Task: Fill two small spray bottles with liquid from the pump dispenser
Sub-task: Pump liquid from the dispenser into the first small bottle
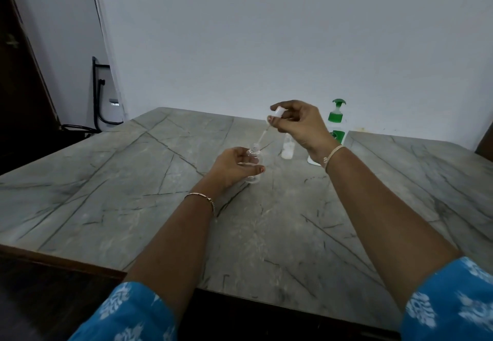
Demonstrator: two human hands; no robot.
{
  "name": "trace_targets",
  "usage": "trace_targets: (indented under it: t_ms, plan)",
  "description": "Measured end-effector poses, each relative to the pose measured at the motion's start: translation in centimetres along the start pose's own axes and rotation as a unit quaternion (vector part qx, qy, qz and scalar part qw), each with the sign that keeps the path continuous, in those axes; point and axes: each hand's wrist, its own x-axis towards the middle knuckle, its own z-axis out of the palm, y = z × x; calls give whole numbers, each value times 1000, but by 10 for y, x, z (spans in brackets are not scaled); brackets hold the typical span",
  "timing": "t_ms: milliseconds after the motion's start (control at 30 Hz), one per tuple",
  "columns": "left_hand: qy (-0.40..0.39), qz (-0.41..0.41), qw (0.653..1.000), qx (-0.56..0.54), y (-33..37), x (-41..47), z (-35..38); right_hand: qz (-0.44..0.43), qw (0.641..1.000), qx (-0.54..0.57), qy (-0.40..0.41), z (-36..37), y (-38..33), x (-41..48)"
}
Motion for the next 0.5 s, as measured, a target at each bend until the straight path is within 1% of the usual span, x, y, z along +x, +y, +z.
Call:
trace_targets:
  t_ms: [133, 200, 333, 500]
  plan:
    - [1, 6, 1000, 8, 0, 0, 0, 14, 997, 34, 63, -23, 7, -2]
    - [1, 7, 1000, 7, 2, -2, 1, 30, 996, 24, 76, -31, 22, -7]
    - [0, 14, 1000, 16, 3, -3, 1, 47, 991, -106, 59, -34, 60, -20]
    - [-3, 16, 1000, 13, 5, -4, 1, 50, 974, -214, 47, -29, 86, -35]
